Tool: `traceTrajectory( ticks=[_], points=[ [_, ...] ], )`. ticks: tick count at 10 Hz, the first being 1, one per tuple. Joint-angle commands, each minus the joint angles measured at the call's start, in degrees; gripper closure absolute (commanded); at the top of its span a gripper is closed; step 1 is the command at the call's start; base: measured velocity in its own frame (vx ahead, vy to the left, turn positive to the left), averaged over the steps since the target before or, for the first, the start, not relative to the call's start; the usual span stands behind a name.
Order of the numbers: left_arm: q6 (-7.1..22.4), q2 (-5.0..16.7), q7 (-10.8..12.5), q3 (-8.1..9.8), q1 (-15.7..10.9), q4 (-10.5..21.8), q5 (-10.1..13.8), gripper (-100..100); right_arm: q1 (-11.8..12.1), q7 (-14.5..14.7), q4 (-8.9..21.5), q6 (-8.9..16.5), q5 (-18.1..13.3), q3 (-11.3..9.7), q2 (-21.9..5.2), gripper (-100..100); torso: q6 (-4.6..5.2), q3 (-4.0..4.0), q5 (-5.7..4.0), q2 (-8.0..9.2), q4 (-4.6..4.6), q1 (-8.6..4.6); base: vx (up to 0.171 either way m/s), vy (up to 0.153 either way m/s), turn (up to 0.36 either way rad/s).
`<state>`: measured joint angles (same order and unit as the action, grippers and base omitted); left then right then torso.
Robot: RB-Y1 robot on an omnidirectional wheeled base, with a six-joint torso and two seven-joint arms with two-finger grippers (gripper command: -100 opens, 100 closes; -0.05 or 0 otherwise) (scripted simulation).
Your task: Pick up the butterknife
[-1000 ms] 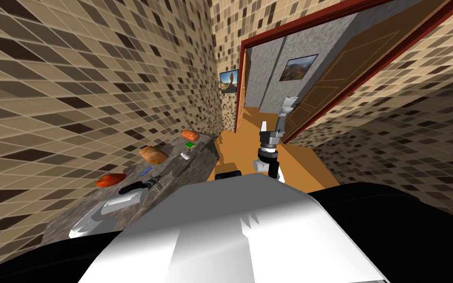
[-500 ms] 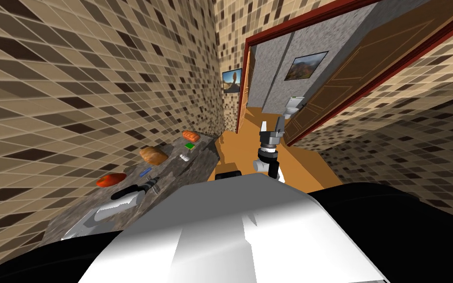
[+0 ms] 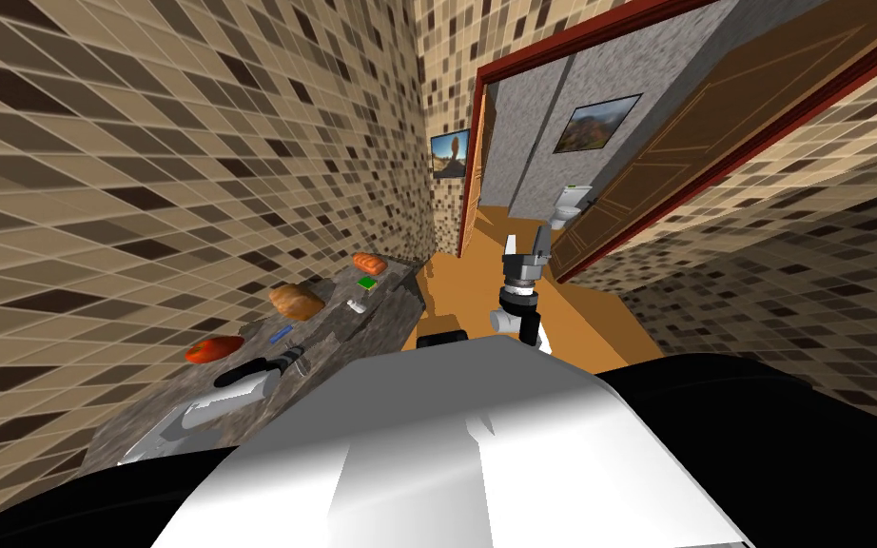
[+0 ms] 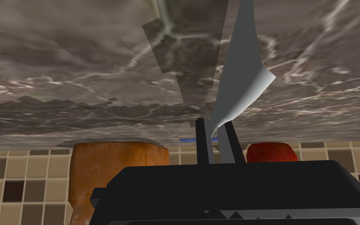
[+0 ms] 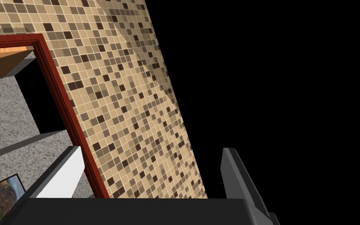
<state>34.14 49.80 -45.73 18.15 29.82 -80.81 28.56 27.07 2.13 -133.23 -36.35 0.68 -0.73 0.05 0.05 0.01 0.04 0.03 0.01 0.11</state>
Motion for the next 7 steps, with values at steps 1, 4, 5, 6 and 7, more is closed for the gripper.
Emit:
traceTrajectory(
  ticks=[1, 4, 5, 6, 7],
  points=[
    [0.00, 0.00, 0.00, 0.00, 0.00, 0.00, 0.00, 100, 0.00, 0.00, 0.00, 0.00, 0.00, 0.00, 0.00, 0, 0.00, 0.00, 0.00, 0.00, 0.00, 0.00, 0.000, 0.000, 0.000],
    [2.15, 0.29, 3.50, -0.94, -0.37, -1.65, -2.07, 100, -0.02, 0.00, 0.00, 0.00, 0.00, 0.00, 0.00, 0, 0.12, 0.10, 0.01, 0.20, 0.04, 0.02, -0.066, 0.019, -0.091],
    [3.65, 0.51, 5.53, -1.49, -0.54, -2.81, -3.41, 100, -0.01, 0.00, 0.00, 0.00, 0.00, 0.00, 0.00, 0, 0.03, 0.17, 0.03, 0.31, 0.05, 0.11, -0.103, 0.040, -0.084],
    [5.14, 0.72, 7.09, -2.03, -0.70, -3.97, -4.76, 100, -0.01, 0.00, 0.00, 0.00, 0.00, 0.00, 0.00, 0, 0.02, 0.19, 0.04, 0.35, 0.05, 0.14, -0.102, 0.043, -0.114],
    [5.14, 0.72, 8.04, -2.03, -0.70, -3.97, -4.76, 100, -0.02, 0.00, 0.00, 0.00, 0.00, 0.00, 0.00, 0, 0.05, 0.18, 0.04, 0.34, 0.05, 0.15, -0.071, 0.027, -0.043]
  ],
)
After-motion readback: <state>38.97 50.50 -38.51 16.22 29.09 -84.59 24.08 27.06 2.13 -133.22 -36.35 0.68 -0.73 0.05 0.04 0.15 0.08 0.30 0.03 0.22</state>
